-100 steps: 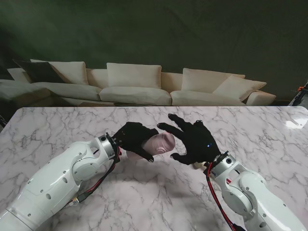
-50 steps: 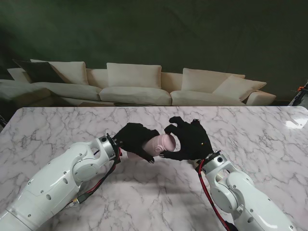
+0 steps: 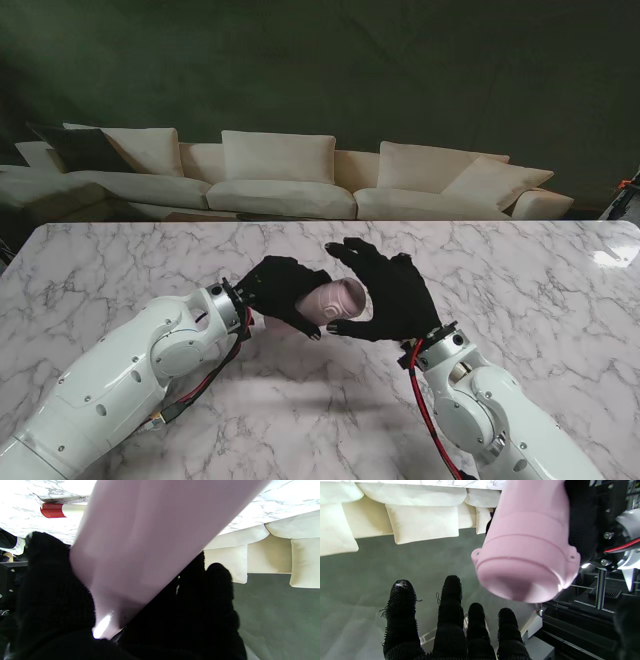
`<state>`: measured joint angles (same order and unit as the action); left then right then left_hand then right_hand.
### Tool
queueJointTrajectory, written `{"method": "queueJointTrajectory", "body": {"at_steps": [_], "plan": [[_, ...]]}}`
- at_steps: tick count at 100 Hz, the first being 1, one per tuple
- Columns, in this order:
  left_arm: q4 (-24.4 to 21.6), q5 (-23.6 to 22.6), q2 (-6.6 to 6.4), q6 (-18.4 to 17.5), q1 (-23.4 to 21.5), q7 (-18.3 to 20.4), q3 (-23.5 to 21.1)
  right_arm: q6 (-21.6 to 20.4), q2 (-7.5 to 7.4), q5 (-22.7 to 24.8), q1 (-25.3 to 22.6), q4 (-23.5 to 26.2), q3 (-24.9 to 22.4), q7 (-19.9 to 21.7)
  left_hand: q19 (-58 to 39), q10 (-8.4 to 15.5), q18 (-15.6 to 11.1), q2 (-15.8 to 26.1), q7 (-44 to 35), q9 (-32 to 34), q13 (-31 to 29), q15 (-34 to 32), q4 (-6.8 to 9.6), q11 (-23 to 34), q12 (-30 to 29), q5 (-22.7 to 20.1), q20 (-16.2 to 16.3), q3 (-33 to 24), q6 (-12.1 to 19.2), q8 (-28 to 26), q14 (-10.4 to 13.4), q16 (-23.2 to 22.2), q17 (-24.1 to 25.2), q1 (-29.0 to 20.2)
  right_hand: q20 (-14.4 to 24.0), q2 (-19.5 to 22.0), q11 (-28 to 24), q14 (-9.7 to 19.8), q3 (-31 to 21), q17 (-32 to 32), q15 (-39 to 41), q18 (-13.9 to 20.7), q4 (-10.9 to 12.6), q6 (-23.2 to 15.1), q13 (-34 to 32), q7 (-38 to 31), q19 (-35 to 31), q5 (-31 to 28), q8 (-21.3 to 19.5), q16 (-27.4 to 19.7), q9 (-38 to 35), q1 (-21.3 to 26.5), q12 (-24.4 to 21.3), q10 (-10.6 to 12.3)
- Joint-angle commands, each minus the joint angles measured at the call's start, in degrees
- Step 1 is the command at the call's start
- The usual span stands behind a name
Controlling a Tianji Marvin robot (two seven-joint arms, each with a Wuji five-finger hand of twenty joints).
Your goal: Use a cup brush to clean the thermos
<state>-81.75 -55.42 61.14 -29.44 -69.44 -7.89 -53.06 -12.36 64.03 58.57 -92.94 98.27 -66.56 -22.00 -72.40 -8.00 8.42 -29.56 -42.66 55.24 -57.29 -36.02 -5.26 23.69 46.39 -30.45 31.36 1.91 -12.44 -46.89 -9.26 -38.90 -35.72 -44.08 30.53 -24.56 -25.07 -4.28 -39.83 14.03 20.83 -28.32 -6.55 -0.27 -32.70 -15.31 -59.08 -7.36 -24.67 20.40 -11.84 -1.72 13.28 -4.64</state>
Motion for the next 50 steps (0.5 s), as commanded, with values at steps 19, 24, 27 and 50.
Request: {"method": "queueJointTrajectory", "body": {"at_steps": [19,24,27,50], "plan": [[-0.60,-0.33,0.03,-0.06,-0.11,0.46,-0.60,-4.92,-1.59,0.93,-2.90,2.73,-4.90,2.53,-2.44,2.76,-4.46,16.01,-5.60,0.13,-3.69,-8.36,4.50,2.48,1.42,-4.68,1.65,-21.64,13.63,-2.72,3.00,-2.48,0.74,-27.13,-5.83,-15.08,-4.14,1.23,-3.48,3.16,-2.49,10.13,5.91,6.86,-2.53,-10.83,0.08,1.59,-2.85,-2.68,1.65,20.45,2.14,-3.98],[-0.55,-0.39,0.03,-0.03,-0.17,0.34,-0.64,-5.41,-1.60,0.88,-2.76,2.48,-5.11,2.51,-2.47,2.33,-4.44,16.05,-5.57,0.06,-3.69,-8.36,4.50,2.45,1.39,-4.64,1.66,-21.63,13.66,-2.72,3.00,-2.48,0.72,-27.10,-6.82,-15.83,-7.74,3.32,-1.94,5.76,-2.65,15.51,6.50,9.82,-3.72,-14.20,-1.02,0.69,-0.89,-3.42,2.11,23.77,3.26,-4.90],[-0.48,-0.38,0.04,0.02,-0.19,0.26,-0.62,-5.51,-1.65,0.96,-2.61,2.36,-5.18,2.67,-2.47,2.64,-4.44,16.00,-5.61,0.13,-3.69,-8.36,4.49,2.51,1.43,-4.66,1.66,-21.61,13.68,-2.75,3.00,-2.48,0.72,-27.10,-7.07,-15.94,-9.88,4.07,-1.38,7.46,-2.36,17.99,6.78,11.07,-4.53,-15.76,-2.05,0.07,0.19,-3.61,2.14,25.29,3.98,-5.16],[-0.23,-0.28,0.06,0.18,-0.17,0.16,-0.37,-5.68,-1.59,-1.27,0.31,-0.17,-3.18,4.95,-2.49,2.67,-4.47,16.02,-5.60,0.11,-3.67,-8.37,4.48,2.51,1.40,-4.65,1.67,-21.65,13.63,-2.73,2.96,-2.48,0.74,-27.13,-6.24,-15.95,-19.03,5.51,-9.44,16.01,4.22,25.12,2.06,12.26,-10.12,-25.24,-7.02,-3.33,1.63,-0.40,-1.72,27.00,7.22,-5.92]]}}
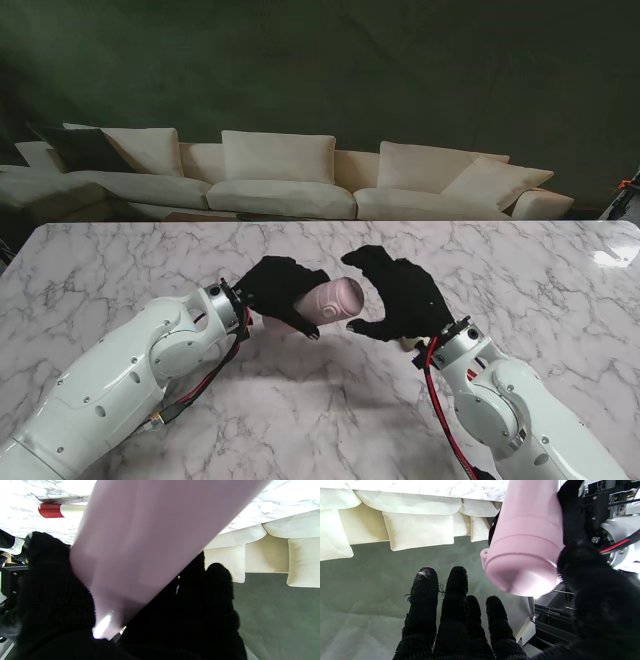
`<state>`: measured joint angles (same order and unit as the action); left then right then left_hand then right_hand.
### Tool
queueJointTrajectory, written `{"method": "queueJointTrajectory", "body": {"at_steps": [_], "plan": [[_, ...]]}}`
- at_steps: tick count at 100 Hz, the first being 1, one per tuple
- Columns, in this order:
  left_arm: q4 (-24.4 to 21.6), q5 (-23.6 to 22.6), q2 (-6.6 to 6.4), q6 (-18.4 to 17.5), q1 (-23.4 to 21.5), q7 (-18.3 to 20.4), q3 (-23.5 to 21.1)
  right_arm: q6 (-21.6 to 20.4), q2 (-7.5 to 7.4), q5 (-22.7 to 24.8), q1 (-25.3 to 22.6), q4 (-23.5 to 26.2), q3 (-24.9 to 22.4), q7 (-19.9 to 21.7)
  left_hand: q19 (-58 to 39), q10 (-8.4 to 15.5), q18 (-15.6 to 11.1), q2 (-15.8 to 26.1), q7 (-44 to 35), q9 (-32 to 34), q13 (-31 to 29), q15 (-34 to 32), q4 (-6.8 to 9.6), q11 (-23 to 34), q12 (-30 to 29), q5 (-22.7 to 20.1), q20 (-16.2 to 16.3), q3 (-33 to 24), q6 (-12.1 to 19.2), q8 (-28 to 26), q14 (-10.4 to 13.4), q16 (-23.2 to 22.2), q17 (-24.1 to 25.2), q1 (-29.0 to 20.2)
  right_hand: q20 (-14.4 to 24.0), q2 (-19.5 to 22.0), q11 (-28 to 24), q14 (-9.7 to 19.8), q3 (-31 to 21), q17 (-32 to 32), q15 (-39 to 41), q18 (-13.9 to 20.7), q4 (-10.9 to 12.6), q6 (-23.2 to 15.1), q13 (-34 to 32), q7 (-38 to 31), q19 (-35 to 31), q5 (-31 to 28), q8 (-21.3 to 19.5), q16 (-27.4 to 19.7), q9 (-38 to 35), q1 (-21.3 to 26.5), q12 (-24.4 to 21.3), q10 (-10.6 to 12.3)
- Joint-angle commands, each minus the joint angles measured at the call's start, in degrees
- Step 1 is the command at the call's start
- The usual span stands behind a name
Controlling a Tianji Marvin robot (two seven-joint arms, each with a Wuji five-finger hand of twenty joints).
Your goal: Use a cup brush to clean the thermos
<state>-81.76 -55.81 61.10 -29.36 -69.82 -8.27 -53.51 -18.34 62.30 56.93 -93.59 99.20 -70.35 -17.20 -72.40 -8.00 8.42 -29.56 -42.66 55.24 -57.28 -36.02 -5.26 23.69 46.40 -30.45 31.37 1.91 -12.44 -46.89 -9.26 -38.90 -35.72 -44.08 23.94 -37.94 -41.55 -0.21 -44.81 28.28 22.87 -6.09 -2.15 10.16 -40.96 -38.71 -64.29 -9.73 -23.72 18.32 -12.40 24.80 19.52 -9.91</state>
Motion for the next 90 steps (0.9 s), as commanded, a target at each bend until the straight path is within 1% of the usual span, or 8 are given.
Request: {"method": "queueJointTrajectory", "body": {"at_steps": [1,26,42,46,58,66,80,90], "plan": [[-0.21,0.12,0.12,0.09,0.20,0.53,0.08,0.36,0.16,0.27,1.12,-1.24,0.76,0.15,-2.49,2.65,-4.48,15.97,-5.60,0.12,-3.67,-8.37,4.47,2.51,1.40,-4.65,1.67,-21.62,13.64,-2.73,2.97,-2.48,0.73,-27.10,0.47,-2.51,-2.78,1.54,-5.06,2.18,2.41,3.00,-2.53,1.59,-2.15,-2.16,-2.04,-1.22,0.58,1.83,-1.55,0.33,1.07,-0.53],[-0.08,0.19,0.13,0.10,0.21,0.48,0.05,4.77,0.72,-3.11,3.18,-2.57,4.44,1.50,-2.49,2.69,-4.43,15.98,-5.58,0.03,-3.62,-8.37,4.46,2.48,1.37,-4.58,1.68,-21.55,13.69,-2.72,2.93,-2.48,0.82,-27.06,3.30,3.54,-7.76,0.00,-3.06,13.79,9.79,3.71,-6.15,-5.20,-8.86,-16.31,-7.21,-14.76,-9.14,6.89,-9.98,-3.39,4.29,0.87],[0.01,0.44,0.17,0.35,0.42,0.68,0.41,8.99,1.73,-4.55,4.46,-4.18,7.35,-2.49,-2.51,2.73,-4.38,15.99,-5.58,0.03,-3.54,-8.35,4.44,2.49,1.37,-4.60,1.70,-21.50,13.69,-2.72,2.86,-2.47,0.86,-27.06,5.81,10.23,-7.77,-2.06,11.44,15.73,15.65,-0.64,-6.08,-8.48,-11.96,-23.48,-9.10,-29.50,-15.58,10.94,-16.64,-8.59,6.26,2.25],[0.07,0.53,0.20,0.43,0.52,0.71,0.57,10.74,1.94,-4.13,4.78,-4.60,8.21,-4.16,-2.50,2.66,-4.39,16.05,-5.56,0.03,-3.54,-8.35,4.46,2.48,1.36,-4.56,1.70,-21.55,13.63,-2.71,2.87,-2.47,0.88,-27.13,6.23,11.11,-7.38,-2.62,13.65,15.86,16.51,-1.10,-5.80,-9.00,-12.65,-24.05,-9.52,-34.64,-15.85,11.46,-18.69,-12.98,6.28,2.45],[0.25,0.82,0.26,0.63,0.77,0.77,1.00,13.81,2.60,-4.00,5.59,-5.73,10.40,-7.29,-2.52,2.71,-4.34,16.16,-5.56,0.02,-3.55,-8.36,4.48,2.49,1.36,-4.55,1.71,-21.56,13.68,-2.71,2.86,-2.47,0.90,-27.15,7.43,11.92,-5.92,-4.44,4.58,15.08,16.92,-3.37,-5.87,-8.62,-13.12,-21.45,-10.17,-41.80,-15.40,12.13,-21.64,-27.64,6.47,2.20],[0.28,0.92,0.25,0.68,0.89,0.98,1.15,14.36,3.06,-4.96,5.77,-6.09,10.95,-8.70,-2.57,2.70,-4.28,16.05,-5.55,0.00,-3.54,-8.36,4.46,2.49,1.36,-4.53,1.74,-21.52,13.65,-2.70,2.84,-2.47,0.93,-27.15,7.58,14.39,-4.71,-5.09,3.04,12.71,16.21,-5.20,-5.84,-7.98,-10.93,-15.31,-9.27,-36.65,-13.77,12.11,-20.42,-33.50,6.33,1.99],[0.08,0.80,0.15,0.55,0.79,1.39,0.80,13.26,3.32,-6.71,4.06,-4.14,9.51,-8.57,-2.69,2.74,-4.22,16.08,-5.55,0.01,-3.56,-8.40,4.46,2.51,1.36,-4.52,1.78,-21.51,13.69,-2.70,2.81,-2.48,0.92,-27.13,5.70,16.47,-0.22,-5.68,3.01,1.54,10.97,-12.12,-5.20,-8.10,2.50,2.02,-3.44,-10.10,-2.97,9.17,-7.81,-34.64,3.55,2.54],[-0.11,0.69,0.12,0.50,0.63,1.45,0.44,11.13,2.82,-4.94,2.67,-2.61,7.54,-8.50,-2.69,2.73,-4.17,16.06,-5.55,0.01,-3.52,-8.39,4.47,2.50,1.34,-4.53,1.78,-21.48,13.68,-2.69,2.77,-2.48,0.97,-27.11,2.33,15.61,4.33,-6.67,3.82,-7.91,2.44,-9.56,-4.73,-6.52,13.45,4.87,1.58,1.40,1.29,2.74,2.41,-31.44,-1.17,2.28]]}}
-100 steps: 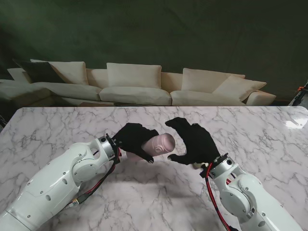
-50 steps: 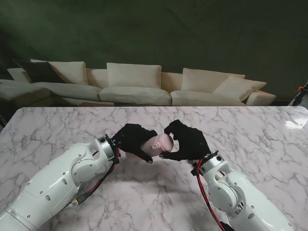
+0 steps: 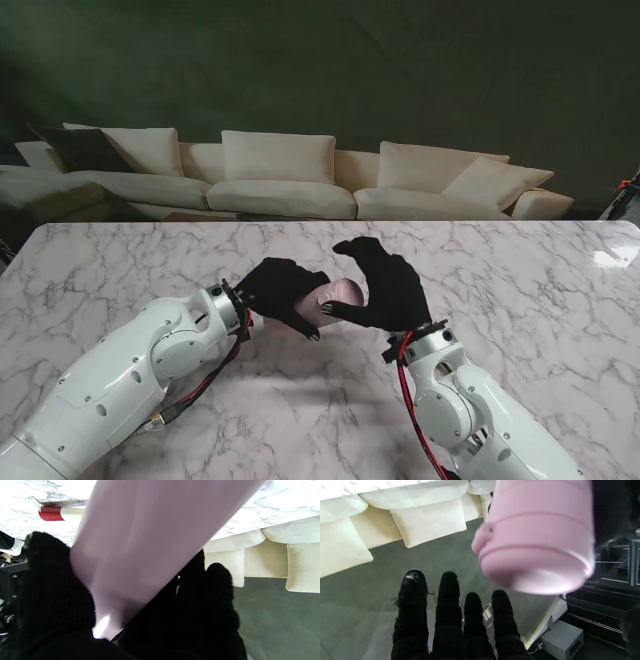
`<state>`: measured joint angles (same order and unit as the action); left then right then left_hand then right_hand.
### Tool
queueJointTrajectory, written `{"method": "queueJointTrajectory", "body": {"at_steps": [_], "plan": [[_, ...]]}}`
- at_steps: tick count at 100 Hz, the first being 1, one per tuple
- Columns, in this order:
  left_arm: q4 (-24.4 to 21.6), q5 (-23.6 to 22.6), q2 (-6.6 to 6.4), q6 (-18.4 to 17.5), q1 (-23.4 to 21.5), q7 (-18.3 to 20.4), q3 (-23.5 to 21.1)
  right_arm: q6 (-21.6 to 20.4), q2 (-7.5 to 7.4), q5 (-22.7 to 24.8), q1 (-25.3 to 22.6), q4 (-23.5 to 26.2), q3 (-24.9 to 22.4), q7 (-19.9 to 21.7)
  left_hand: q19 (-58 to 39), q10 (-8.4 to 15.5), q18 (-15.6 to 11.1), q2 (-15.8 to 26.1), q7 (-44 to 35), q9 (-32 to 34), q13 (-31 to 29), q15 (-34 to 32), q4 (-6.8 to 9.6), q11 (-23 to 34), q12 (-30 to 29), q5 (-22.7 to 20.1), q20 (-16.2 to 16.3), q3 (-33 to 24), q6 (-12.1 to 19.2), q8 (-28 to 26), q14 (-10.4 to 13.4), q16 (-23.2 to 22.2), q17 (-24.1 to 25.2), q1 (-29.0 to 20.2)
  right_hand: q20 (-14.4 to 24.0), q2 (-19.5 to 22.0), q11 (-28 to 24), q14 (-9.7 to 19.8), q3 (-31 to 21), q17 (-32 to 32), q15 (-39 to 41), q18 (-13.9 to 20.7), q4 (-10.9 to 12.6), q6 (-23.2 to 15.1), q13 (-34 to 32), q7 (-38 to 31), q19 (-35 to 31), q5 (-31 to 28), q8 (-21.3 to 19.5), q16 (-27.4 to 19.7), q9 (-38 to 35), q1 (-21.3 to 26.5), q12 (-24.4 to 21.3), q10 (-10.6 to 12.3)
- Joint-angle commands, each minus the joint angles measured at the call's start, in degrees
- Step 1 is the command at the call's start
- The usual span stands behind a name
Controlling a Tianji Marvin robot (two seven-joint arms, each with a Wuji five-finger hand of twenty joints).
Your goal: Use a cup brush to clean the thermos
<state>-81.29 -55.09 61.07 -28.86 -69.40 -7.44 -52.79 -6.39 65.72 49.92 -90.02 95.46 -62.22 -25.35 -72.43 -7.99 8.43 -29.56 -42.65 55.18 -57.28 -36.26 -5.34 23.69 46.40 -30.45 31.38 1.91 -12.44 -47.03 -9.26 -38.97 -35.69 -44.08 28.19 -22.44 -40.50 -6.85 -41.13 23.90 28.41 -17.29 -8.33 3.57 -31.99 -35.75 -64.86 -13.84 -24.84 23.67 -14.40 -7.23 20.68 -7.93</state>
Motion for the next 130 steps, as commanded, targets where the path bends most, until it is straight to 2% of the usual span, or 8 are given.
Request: {"method": "queueJointTrajectory", "body": {"at_steps": [1,28,36,44,73,94,106,130], "plan": [[-0.59,-0.04,0.15,0.00,0.21,0.60,-0.30,-1.16,-0.70,2.39,-1.05,1.30,-0.85,-0.29,-2.65,2.71,-4.18,16.07,-5.55,0.07,-3.52,-8.14,4.56,2.50,1.33,-4.52,1.77,-21.49,13.68,-2.54,2.77,-2.41,0.94,-27.13,-2.22,-0.21,4.16,0.02,0.20,-3.95,-3.41,1.83,1.48,0.15,4.94,2.11,2.27,6.24,2.77,-2.98,4.50,1.03,-2.87,0.31],[-0.45,-0.27,0.15,-0.24,0.31,0.21,-0.40,-10.69,-3.20,8.68,-4.00,4.95,-7.25,6.68,-2.74,2.66,-4.18,16.05,-5.55,0.08,-3.50,-8.16,4.56,2.54,1.35,-4.58,1.78,-21.49,13.58,-2.55,2.71,-2.41,0.95,-27.15,-9.17,-15.30,16.41,1.39,-0.09,-6.07,-9.49,9.81,7.27,3.41,6.36,7.67,4.93,9.38,4.34,-9.29,4.47,29.08,-7.62,-2.14],[-0.38,-0.44,0.14,-0.39,0.37,0.05,-0.44,-13.00,-3.41,8.18,-3.67,4.50,-8.00,8.43,-2.73,2.67,-4.15,16.10,-5.54,0.05,-3.51,-8.18,4.57,2.53,1.34,-4.56,1.77,-21.52,13.60,-2.55,2.68,-2.41,1.00,-27.18,-9.96,-15.55,14.94,2.20,-8.29,-4.44,-8.95,11.21,18.32,1.94,4.95,8.65,3.88,9.35,3.26,-9.15,4.57,34.88,-7.02,-2.58],[-0.32,-0.50,0.14,-0.42,0.43,0.00,-0.44,-14.87,-3.67,8.23,-3.04,3.73,-8.50,9.50,-2.74,2.65,-4.19,16.09,-5.52,0.08,-3.51,-8.18,4.56,2.56,1.35,-4.51,1.78,-21.50,13.62,-2.55,2.69,-2.42,1.00,-27.17,-10.00,-18.87,15.82,3.52,-33.25,-2.58,-8.58,12.42,11.43,-6.01,3.20,13.81,3.08,9.23,1.76,-8.93,4.45,36.21,-7.35,-0.44],[-0.14,-0.60,0.15,-0.65,0.36,-0.34,-0.60,-15.34,-4.84,12.24,-2.14,3.28,-9.09,12.97,-2.80,2.32,-4.10,16.20,-5.47,-0.02,-3.45,-8.21,4.59,2.54,1.32,-4.53,1.78,-21.52,13.58,-2.54,2.70,-2.42,1.00,-27.22,-7.72,-16.55,9.93,6.82,-34.40,3.08,-6.17,14.07,6.37,-22.56,-3.77,27.82,0.45,7.42,-6.37,-7.65,4.07,51.46,-4.81,6.15],[-0.14,-0.56,0.17,-0.86,0.40,-0.45,-0.55,-15.57,-4.79,13.33,0.12,0.24,-7.25,9.48,-2.81,2.19,-4.06,16.15,-5.47,-0.01,-3.40,-8.21,4.57,2.56,1.31,-4.50,1.77,-21.50,13.57,-2.55,2.71,-2.41,1.02,-27.21,-0.22,-14.23,1.95,9.39,-24.92,11.12,3.09,14.69,2.61,-26.86,-13.65,23.42,-6.11,6.87,-3.40,0.04,4.05,47.10,-2.02,8.25],[-0.12,-0.60,0.18,-0.96,0.42,-0.56,-0.53,-15.85,-5.07,15.81,1.31,-1.16,-6.20,6.65,-2.82,2.30,-4.06,16.16,-5.46,0.01,-3.41,-8.24,4.58,2.59,1.30,-4.51,1.77,-21.46,13.63,-2.55,2.61,-2.41,1.02,-27.20,5.91,-14.67,-0.44,10.40,-22.05,13.71,9.26,11.25,1.27,-28.67,-16.08,6.95,-10.08,8.09,0.73,5.23,0.46,39.41,-0.92,7.91],[0.02,-0.47,0.22,-0.68,0.54,-0.53,-0.30,-15.03,-4.65,14.57,1.94,-1.87,-4.50,5.20,-2.81,1.92,-4.09,16.21,-5.45,-0.05,-3.36,-8.24,4.58,2.57,1.27,-4.50,1.77,-21.43,13.60,-2.52,2.69,-2.39,1.10,-27.22,8.11,-8.77,-0.98,9.30,-8.75,13.68,12.54,8.73,-0.96,-24.96,-16.45,-14.50,-12.27,-4.65,-9.02,7.69,-2.63,26.72,-0.37,6.46]]}}
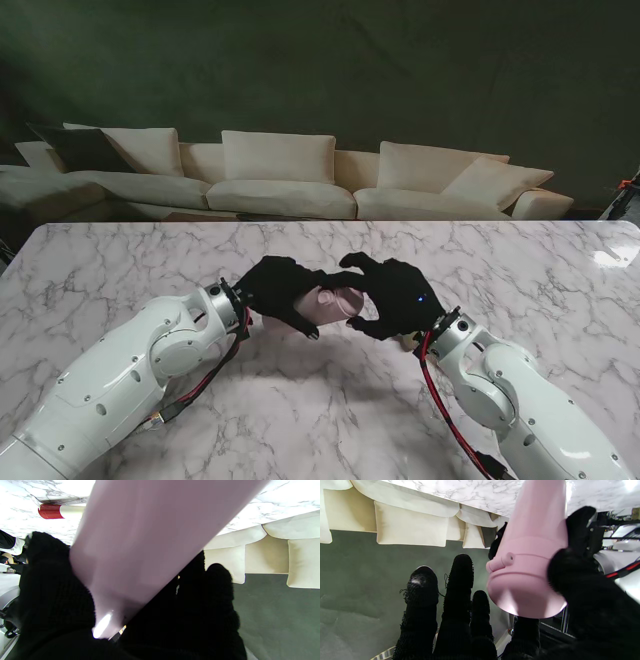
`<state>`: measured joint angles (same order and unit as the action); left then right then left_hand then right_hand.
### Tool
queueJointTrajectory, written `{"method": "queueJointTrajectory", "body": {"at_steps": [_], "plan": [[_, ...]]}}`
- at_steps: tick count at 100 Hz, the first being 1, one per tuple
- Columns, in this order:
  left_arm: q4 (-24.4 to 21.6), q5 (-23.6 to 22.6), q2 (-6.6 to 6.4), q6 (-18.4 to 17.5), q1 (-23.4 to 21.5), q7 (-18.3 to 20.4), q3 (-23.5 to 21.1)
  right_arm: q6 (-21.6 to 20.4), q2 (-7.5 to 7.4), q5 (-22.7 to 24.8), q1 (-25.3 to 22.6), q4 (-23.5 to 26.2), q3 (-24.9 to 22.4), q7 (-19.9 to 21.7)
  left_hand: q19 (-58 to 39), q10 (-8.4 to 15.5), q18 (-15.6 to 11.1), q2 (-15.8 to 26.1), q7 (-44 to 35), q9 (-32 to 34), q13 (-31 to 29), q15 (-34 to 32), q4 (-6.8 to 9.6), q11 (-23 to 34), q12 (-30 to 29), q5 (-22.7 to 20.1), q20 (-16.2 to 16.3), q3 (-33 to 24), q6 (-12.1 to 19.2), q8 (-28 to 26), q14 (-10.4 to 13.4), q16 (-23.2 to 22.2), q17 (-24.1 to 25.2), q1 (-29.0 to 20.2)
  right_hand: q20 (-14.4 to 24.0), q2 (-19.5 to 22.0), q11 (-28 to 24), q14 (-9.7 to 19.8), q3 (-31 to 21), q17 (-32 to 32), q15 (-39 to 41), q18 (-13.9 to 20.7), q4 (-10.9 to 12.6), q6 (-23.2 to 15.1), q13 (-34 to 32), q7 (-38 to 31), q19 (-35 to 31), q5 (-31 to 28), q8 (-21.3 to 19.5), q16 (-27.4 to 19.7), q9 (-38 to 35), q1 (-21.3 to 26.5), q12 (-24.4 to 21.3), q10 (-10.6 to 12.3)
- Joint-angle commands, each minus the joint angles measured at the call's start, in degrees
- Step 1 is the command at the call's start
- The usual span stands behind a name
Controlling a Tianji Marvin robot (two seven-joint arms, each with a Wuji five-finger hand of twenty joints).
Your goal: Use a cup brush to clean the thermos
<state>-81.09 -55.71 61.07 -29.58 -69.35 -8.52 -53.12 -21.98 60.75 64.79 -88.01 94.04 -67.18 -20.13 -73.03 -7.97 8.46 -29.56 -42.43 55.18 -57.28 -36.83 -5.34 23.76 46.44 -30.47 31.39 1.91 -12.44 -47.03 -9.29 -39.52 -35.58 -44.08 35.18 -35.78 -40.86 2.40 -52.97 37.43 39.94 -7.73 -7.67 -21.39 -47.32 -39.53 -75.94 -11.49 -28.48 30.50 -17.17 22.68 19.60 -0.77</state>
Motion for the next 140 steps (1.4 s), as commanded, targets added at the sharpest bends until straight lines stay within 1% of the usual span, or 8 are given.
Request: {"method": "queueJointTrajectory", "body": {"at_steps": [1,27,52,84,98,110,119,140], "plan": [[-0.18,0.16,0.21,0.04,0.49,0.56,0.05,0.63,0.36,-0.47,-0.08,-0.44,0.52,0.06,-2.21,1.85,-4.11,16.22,-5.66,-0.06,-3.36,-7.67,4.59,2.50,1.22,-4.47,1.75,-21.44,13.61,-2.51,2.71,-1.84,1.00,-27.24,1.14,4.79,-0.63,0.01,3.45,0.10,1.03,-0.83,-1.65,0.27,-1.08,-11.16,-1.16,-7.54,-5.71,0.87,0.23,-3.40,0.70,-0.97],[0.02,0.48,0.28,0.25,0.76,0.67,0.62,4.70,1.70,-4.83,1.34,-1.85,4.52,-2.12,-2.23,1.84,-4.06,16.27,-5.64,-0.10,-3.35,-7.67,4.60,2.52,1.21,-4.46,1.76,-21.42,13.58,-2.49,2.64,-1.82,1.00,-27.28,4.02,12.10,-8.01,-1.32,4.38,3.68,11.63,-4.40,-2.57,7.80,-14.04,-20.29,-6.24,-22.22,-6.81,5.55,-24.99,-8.76,6.62,3.76],[0.26,0.62,0.30,0.39,0.93,0.78,1.02,11.29,3.05,-9.90,1.64,-1.63,7.41,-1.57,-2.24,1.91,-4.02,16.24,-5.64,-0.07,-3.31,-7.67,4.59,2.57,1.20,-4.47,1.77,-21.39,13.62,-2.48,2.65,-1.82,1.01,-27.27,2.08,21.39,-11.08,-6.08,17.59,17.62,28.96,-12.23,-0.49,18.26,-28.02,-10.16,-18.27,-31.73,0.61,9.06,-55.14,-19.91,10.68,-0.67],[0.15,0.54,0.25,0.34,0.82,0.91,0.88,13.78,2.79,-9.72,-2.10,3.15,5.15,0.83,-2.27,1.86,-4.01,16.19,-5.66,-0.03,-3.31,-7.74,4.56,2.61,1.20,-4.51,1.79,-21.40,13.56,-2.46,2.57,-1.83,1.05,-27.28,-2.64,27.67,3.83,-8.80,21.67,-4.94,-8.68,-13.13,1.95,16.96,1.75,10.74,0.47,7.03,10.04,-3.04,-1.61,-31.53,0.12,-3.66],[0.16,0.45,0.24,0.28,0.79,0.80,0.83,1.99,1.59,-8.44,-3.34,4.46,0.25,4.75,-2.26,1.85,-4.00,16.29,-5.68,-0.06,-3.26,-7.72,4.59,2.61,1.18,-4.51,1.79,-21.44,13.57,-2.47,2.56,-1.81,1.09,-27.30,-7.13,19.00,22.24,-8.04,20.21,-17.06,-21.19,-10.82,2.74,14.92,16.90,40.18,13.03,3.91,-2.86,-12.71,7.25,-19.24,-8.63,-4.99],[0.10,0.30,0.21,0.13,0.72,0.74,0.62,-5.42,0.83,-6.00,-4.72,5.31,-3.59,5.73,-2.27,1.90,-3.98,16.19,-5.67,-0.03,-3.31,-7.75,4.56,2.62,1.18,-4.51,1.80,-21.41,13.54,-2.45,2.63,-1.80,1.10,-27.26,-8.65,8.48,25.54,-8.79,13.51,-20.44,-26.03,-10.26,6.67,11.21,19.34,38.75,16.59,3.83,-5.71,-16.07,7.30,-4.49,-9.99,-5.16],[0.05,0.28,0.19,0.03,0.64,0.79,0.43,-7.56,0.51,-4.50,-6.04,6.25,-5.68,5.97,-2.29,1.84,-3.97,16.20,-5.67,-0.02,-3.28,-7.74,4.57,2.63,1.17,-4.54,1.81,-21.42,13.61,-2.45,2.57,-1.79,1.06,-27.25,-8.86,1.84,25.06,-7.97,-8.87,-21.16,-26.95,-10.53,10.28,8.58,18.58,39.99,17.47,3.72,-5.72,-16.68,7.19,-3.58,-9.60,-4.57],[-0.05,0.12,0.16,-0.14,0.56,0.76,0.32,-6.50,-0.18,1.64,-7.01,6.84,-8.11,2.53,-2.31,1.85,-3.94,16.23,-5.66,-0.02,-3.27,-7.75,4.57,2.65,1.17,-4.52,1.81,-21.43,13.59,-2.46,2.58,-1.79,1.08,-27.24,-9.90,-0.67,19.14,-5.48,-25.18,-19.21,-25.28,-9.30,5.69,-3.84,16.12,38.70,16.96,-0.01,-0.96,-16.71,6.90,16.95,-7.16,-3.13]]}}
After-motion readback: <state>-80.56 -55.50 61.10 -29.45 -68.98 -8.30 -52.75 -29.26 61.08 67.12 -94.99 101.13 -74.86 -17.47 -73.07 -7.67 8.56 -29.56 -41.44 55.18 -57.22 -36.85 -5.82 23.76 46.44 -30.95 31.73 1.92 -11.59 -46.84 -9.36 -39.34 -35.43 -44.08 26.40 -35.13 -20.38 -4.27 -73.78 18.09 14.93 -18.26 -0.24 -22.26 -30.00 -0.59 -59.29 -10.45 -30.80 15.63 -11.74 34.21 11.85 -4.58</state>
